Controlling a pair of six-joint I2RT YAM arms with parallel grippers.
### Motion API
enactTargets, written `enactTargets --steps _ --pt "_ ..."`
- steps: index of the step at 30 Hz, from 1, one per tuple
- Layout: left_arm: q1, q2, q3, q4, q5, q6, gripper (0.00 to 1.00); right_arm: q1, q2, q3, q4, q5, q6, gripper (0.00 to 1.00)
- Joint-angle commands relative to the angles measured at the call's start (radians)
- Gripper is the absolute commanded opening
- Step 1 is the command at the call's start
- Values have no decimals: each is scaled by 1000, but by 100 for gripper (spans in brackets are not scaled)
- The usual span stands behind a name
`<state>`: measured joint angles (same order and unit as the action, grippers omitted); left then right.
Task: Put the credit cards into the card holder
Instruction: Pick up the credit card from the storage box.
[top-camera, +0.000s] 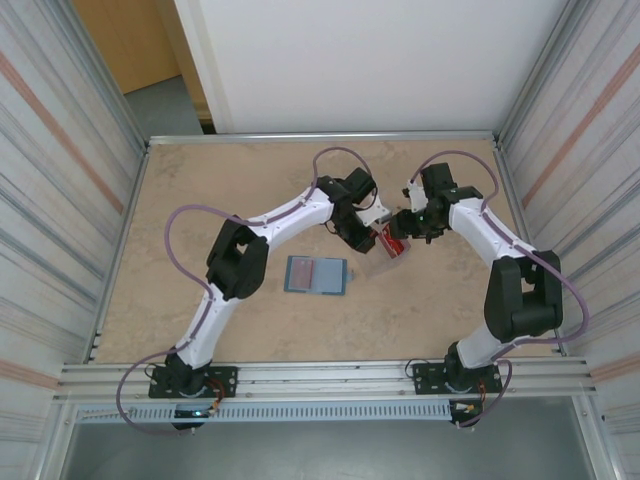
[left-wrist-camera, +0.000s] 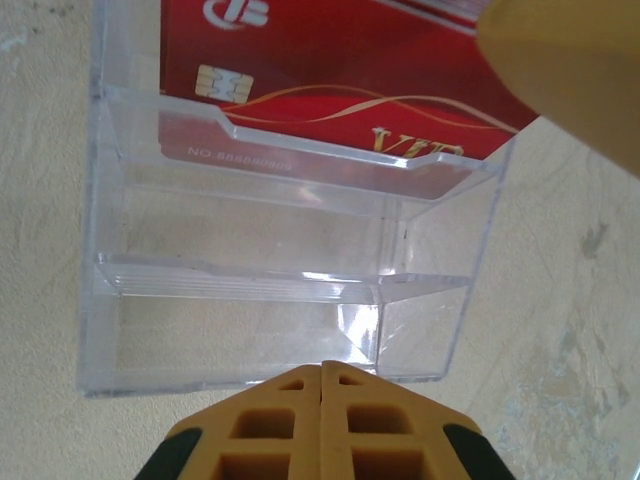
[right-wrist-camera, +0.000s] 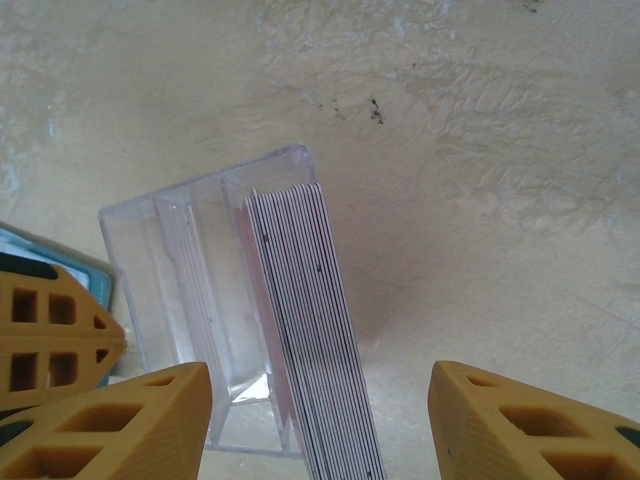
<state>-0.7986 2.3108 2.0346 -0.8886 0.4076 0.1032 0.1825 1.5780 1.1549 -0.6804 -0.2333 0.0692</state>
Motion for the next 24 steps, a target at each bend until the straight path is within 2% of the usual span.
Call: enactTargets --steps 1,10,24 --pt "-10 26 -14 -16 26 -8 0 -5 20 23 28 -35 -20 58" --pt "-11 57 -28 -16 25 -25 0 -5 81 26 46 -35 -23 55" --pt "-7 73 -52 -19 23 -21 0 -21 95 14 38 21 -41 54"
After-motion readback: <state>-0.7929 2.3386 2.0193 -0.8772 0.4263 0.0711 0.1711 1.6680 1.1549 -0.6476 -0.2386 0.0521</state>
